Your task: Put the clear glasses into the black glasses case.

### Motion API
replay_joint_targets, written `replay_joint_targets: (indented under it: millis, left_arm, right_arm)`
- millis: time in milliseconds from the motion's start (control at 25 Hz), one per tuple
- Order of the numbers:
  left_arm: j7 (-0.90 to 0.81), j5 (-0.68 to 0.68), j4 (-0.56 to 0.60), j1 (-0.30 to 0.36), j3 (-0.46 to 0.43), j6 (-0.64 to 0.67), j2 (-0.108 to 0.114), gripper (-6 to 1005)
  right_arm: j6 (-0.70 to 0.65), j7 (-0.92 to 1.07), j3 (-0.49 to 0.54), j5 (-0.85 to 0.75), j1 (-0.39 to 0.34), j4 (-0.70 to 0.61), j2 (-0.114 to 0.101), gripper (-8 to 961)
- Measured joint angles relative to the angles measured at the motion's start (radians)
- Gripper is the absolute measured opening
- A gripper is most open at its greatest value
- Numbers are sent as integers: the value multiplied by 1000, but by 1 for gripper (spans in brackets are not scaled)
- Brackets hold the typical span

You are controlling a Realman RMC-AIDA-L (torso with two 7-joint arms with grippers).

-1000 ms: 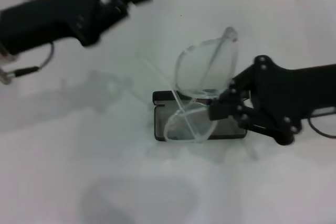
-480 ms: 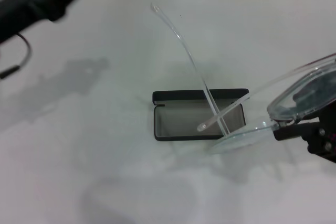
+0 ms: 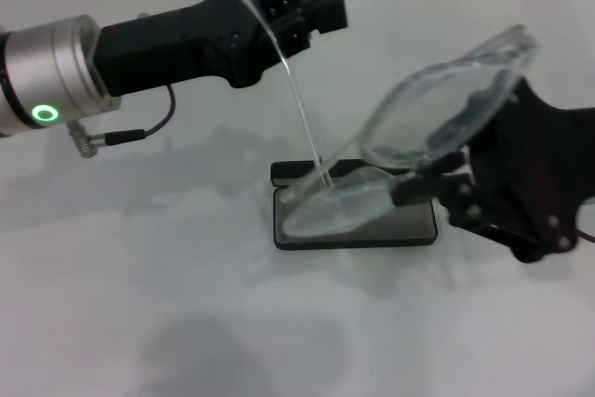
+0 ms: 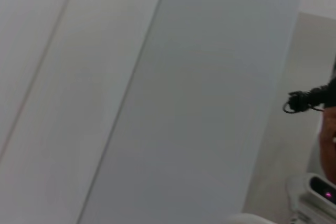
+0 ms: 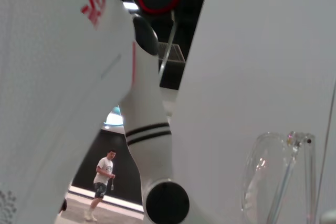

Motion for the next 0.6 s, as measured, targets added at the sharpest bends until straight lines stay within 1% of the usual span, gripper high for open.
replay_joint_targets:
  millis: [160,600]
  left_arm:
    - [-4,-16,0,-6,18,6,0,96]
    - [13,-23,4,-6,20,57,4,96]
  right_arm:
    - [54,-4,-17,-3,9,21,2,47]
    - [124,-6,-15,-3,3,27,1,48]
